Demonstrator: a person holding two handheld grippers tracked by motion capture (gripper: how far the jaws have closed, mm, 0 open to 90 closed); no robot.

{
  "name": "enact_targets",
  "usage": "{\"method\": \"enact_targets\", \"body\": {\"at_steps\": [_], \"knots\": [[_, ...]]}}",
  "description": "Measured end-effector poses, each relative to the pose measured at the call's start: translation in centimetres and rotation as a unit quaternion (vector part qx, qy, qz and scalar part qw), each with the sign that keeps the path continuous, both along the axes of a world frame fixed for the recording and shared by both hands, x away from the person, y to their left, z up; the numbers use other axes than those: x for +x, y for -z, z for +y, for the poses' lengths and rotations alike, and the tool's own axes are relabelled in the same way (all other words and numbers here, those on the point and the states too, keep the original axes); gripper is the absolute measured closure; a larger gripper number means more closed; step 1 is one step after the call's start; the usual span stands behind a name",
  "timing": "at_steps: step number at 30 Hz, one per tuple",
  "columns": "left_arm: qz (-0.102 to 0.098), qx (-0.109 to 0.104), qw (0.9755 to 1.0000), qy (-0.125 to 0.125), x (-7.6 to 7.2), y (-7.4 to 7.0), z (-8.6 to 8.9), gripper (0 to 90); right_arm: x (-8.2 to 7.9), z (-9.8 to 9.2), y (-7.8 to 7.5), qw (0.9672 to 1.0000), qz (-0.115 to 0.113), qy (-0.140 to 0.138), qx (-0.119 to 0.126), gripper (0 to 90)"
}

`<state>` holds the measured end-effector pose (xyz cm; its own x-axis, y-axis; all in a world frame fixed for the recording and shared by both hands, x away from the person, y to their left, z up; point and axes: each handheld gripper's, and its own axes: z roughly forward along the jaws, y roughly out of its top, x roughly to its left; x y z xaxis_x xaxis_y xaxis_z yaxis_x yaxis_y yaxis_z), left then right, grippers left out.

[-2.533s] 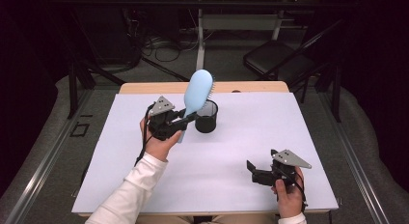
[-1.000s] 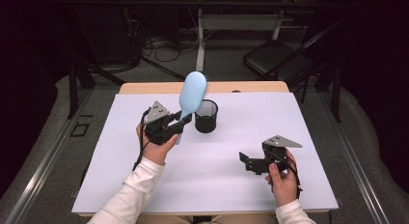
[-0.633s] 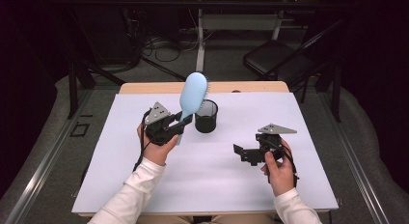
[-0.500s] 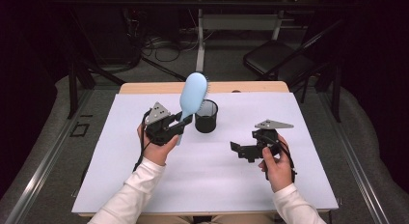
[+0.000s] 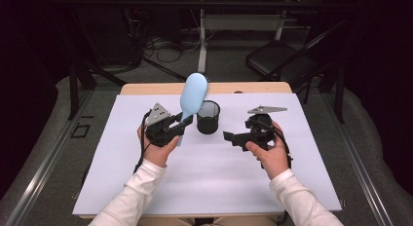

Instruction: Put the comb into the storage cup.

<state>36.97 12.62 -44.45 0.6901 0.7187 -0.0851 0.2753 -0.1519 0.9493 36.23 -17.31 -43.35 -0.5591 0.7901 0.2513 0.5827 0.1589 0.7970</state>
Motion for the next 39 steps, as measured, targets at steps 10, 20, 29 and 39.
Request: {"method": "enact_targets", "body": {"at_steps": [10, 20, 29, 39], "knots": [[0.0, -0.001, 1.0, 0.0, 0.0, 0.0, 0.0, 69.8, 1.3, 1.2, -1.2, 0.9997, 0.017, -0.017, 0.007, 2.2], [0.0, -0.001, 1.0, -0.002, 0.0, 0.1, 0.1, 69.8, 2.2, 2.2, -2.5, 0.9994, 0.012, -0.028, 0.015, 2.8], [-0.003, -0.002, 1.0, -0.002, -0.1, 0.1, 0.1, 69.8, 3.0, 2.4, -3.6, 0.9986, 0.017, -0.029, 0.041, 4.0], [-0.004, -0.001, 1.0, -0.002, -0.1, 0.1, 0.1, 69.8, 3.7, 2.4, -4.6, 0.9972, 0.027, -0.023, 0.065, 8.4]]}}
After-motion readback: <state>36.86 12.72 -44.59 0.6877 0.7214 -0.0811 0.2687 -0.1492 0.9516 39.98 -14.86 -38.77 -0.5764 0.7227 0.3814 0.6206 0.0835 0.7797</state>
